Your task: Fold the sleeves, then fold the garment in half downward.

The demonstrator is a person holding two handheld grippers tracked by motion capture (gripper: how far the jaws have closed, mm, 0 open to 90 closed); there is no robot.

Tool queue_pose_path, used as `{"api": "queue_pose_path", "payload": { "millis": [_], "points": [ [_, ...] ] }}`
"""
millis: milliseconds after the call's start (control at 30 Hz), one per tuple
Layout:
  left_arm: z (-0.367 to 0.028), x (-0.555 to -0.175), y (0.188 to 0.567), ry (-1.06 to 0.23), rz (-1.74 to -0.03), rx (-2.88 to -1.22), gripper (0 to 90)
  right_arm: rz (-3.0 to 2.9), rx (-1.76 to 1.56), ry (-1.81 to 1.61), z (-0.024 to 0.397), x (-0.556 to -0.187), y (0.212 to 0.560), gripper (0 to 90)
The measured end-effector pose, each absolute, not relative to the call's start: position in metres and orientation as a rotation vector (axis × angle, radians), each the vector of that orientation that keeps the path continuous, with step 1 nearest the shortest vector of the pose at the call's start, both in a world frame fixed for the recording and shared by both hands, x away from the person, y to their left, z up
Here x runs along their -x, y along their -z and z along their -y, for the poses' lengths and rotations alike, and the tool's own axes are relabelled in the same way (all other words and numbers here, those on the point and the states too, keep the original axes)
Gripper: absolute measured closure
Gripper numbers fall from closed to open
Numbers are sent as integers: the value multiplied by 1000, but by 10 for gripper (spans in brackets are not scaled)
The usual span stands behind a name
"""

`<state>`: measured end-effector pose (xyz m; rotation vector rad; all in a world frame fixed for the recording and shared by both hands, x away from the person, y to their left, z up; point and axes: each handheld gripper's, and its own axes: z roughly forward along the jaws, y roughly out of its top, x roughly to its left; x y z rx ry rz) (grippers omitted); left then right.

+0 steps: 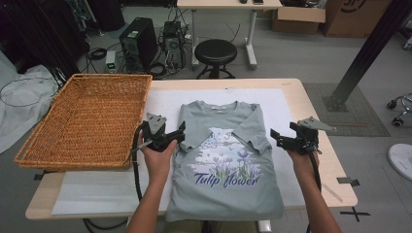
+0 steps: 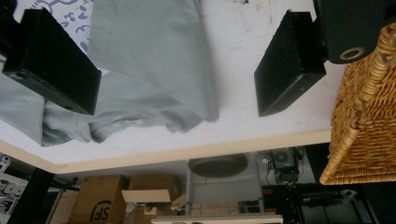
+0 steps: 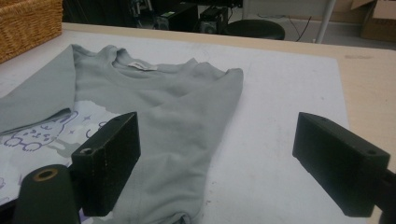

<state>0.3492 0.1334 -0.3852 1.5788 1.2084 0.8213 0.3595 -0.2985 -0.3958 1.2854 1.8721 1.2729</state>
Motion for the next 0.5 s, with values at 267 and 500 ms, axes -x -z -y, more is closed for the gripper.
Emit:
{"api": "queue_pose_path", "payload": {
  "millis": [267, 500],
  "points": [
    [-137, -346, 383, -830, -1211, -1577, 153, -1877, -1266, -1279, 293, -358, 390, 149],
    [-137, -347, 382, -812, -1212, -1572, 154, -1869, -1273, -1274, 297, -356, 390, 149]
  ]
}}
